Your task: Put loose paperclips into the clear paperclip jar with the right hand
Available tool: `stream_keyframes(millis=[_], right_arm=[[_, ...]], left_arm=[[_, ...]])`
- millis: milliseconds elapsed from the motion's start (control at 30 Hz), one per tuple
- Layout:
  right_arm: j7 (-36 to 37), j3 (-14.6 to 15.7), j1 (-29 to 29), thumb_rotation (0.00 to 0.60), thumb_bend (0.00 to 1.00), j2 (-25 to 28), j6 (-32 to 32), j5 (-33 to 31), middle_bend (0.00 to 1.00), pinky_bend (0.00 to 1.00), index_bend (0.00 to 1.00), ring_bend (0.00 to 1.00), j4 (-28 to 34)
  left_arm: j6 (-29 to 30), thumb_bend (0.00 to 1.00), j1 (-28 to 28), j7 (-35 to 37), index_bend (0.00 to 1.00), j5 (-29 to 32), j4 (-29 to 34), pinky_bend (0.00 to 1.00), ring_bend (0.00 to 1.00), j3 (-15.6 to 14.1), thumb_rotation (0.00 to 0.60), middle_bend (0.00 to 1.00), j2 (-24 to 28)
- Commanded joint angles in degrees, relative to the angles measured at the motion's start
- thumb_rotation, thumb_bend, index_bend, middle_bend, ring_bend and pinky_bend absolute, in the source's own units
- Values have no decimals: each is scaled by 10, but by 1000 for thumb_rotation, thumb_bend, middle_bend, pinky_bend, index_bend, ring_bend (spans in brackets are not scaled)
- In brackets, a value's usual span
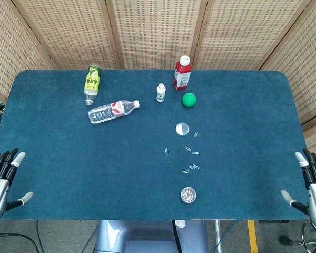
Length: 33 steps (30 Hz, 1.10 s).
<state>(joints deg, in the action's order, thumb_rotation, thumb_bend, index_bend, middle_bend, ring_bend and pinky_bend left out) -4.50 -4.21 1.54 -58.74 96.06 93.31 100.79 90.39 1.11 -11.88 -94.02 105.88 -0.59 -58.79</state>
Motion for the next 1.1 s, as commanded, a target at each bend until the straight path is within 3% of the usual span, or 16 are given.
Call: stream_keyframes(millis=[33, 167, 300, 500, 633, 800, 967, 1100], right_arm=[[-7, 1, -2, 600, 0, -2, -5, -1, 0, 0, 54, 0, 0], [-4, 0, -12, 600, 0, -4, -21, 0, 0, 0, 84, 0, 1], [13, -20, -51, 600, 0, -6, -51, 12, 0, 0, 259, 0, -14], [65, -49, -140, 600, 18, -7, -158, 4, 0, 0, 379, 0, -32], [83, -74, -209, 600, 86, -24, -272, -63, 0, 0, 414, 0, -25], [19, -93, -277, 600, 191, -65, -378, -148, 0, 0, 438, 0, -43], [-36, -108, -326, 600, 262, -120, -435, -233, 0, 0, 454, 0, -70], [-87, -113, -359, 600, 263, -167, -453, -296, 0, 0, 530, 0, -106]], left_arm=[[-1, 0, 1, -2, 0, 2, -1, 0, 0, 1, 600, 0, -1], [-4, 0, 2, -5, 0, 4, 0, 0, 0, 2, 600, 0, -4], [-11, 0, 6, -12, 0, 10, -2, 0, 0, 6, 600, 0, -8], [-20, 0, 12, -49, 0, 27, -5, 0, 0, 14, 600, 0, -25], [-33, 0, 18, -63, 0, 42, -7, 0, 0, 18, 600, 0, -34], [-45, 0, 24, -72, 0, 59, -12, 0, 0, 23, 600, 0, -42], [-57, 0, 30, -76, 0, 72, -18, 0, 0, 26, 600, 0, -48], [-62, 0, 32, -75, 0, 77, -20, 0, 0, 26, 600, 0, -50]])
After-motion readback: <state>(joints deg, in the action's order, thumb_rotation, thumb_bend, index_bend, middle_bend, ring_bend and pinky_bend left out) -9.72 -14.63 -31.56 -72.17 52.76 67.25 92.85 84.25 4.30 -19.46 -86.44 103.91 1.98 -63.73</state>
